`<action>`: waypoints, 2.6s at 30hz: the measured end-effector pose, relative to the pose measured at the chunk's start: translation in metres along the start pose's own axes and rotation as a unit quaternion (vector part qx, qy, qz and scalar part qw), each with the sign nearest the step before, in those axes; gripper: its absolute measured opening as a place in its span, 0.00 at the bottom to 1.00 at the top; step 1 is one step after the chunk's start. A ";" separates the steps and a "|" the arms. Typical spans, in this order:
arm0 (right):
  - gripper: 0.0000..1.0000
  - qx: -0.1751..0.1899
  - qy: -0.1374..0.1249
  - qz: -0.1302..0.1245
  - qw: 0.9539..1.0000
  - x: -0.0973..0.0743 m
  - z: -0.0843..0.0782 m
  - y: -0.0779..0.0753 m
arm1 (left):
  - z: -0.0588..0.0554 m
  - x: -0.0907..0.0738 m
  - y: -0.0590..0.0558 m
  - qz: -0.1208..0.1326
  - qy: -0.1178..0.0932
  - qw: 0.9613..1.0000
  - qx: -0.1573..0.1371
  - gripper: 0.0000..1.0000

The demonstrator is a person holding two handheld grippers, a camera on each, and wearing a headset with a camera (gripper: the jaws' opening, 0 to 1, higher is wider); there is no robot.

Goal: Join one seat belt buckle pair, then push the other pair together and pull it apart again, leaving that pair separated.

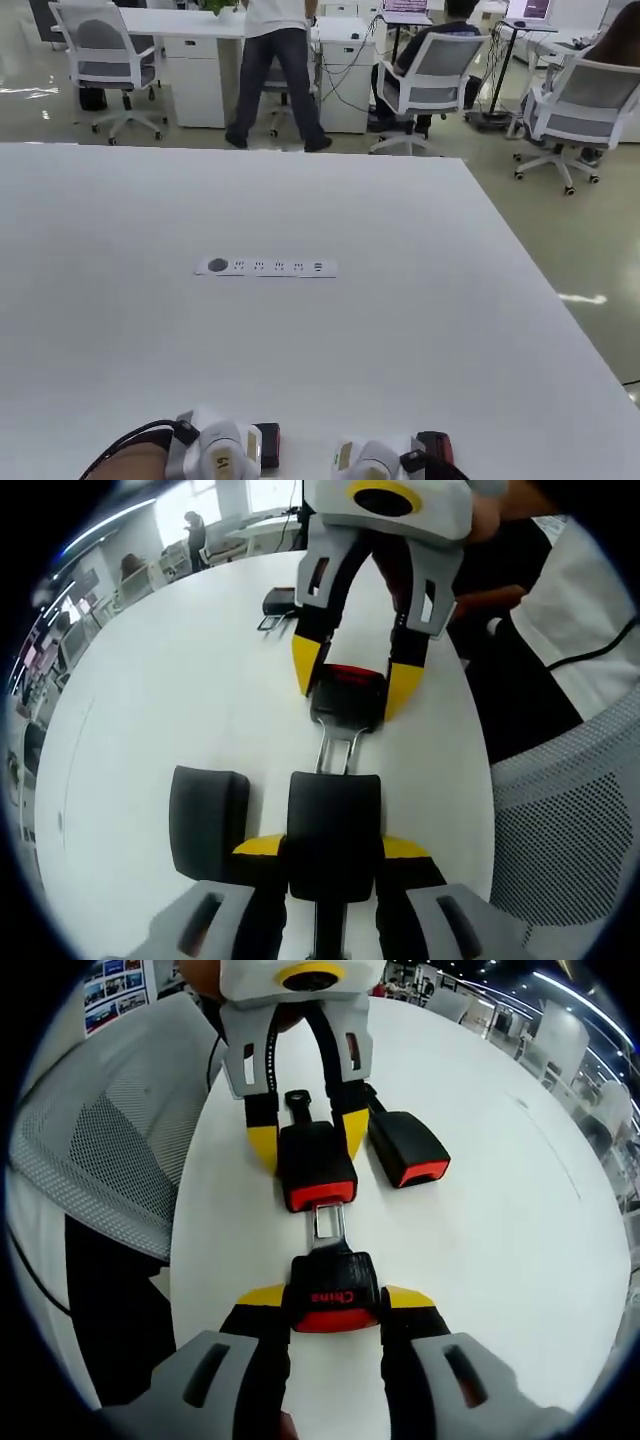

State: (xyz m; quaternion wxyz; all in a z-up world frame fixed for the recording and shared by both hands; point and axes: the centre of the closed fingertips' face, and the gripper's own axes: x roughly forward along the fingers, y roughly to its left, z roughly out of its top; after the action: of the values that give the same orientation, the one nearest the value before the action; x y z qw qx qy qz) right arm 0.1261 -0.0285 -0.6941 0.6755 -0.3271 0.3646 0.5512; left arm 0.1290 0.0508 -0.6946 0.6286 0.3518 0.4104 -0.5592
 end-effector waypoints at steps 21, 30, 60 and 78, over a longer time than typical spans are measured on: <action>0.32 -0.021 -0.024 0.032 0.999 0.009 0.009 0.001 | 0.001 0.002 -0.005 -0.006 -0.014 1.000 0.017 0.33; 0.32 -0.024 -0.032 0.038 0.998 0.012 0.014 0.002 | -0.001 0.002 -0.002 -0.010 -0.014 1.000 0.021 0.33; 0.32 -0.028 -0.033 0.038 0.998 0.019 0.026 0.004 | -0.003 0.003 -0.001 -0.011 -0.009 0.999 0.030 0.33; 0.31 -0.039 -0.026 0.033 0.998 0.018 0.024 0.007 | -0.007 0.001 0.000 -0.007 -0.016 1.000 0.022 0.33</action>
State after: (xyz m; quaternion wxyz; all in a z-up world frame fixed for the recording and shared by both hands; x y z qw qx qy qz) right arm 0.1249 0.0020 -0.6973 0.6531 -0.3268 0.3352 0.5952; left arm 0.1278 0.0564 -0.6982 0.6234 0.3539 0.3905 -0.5776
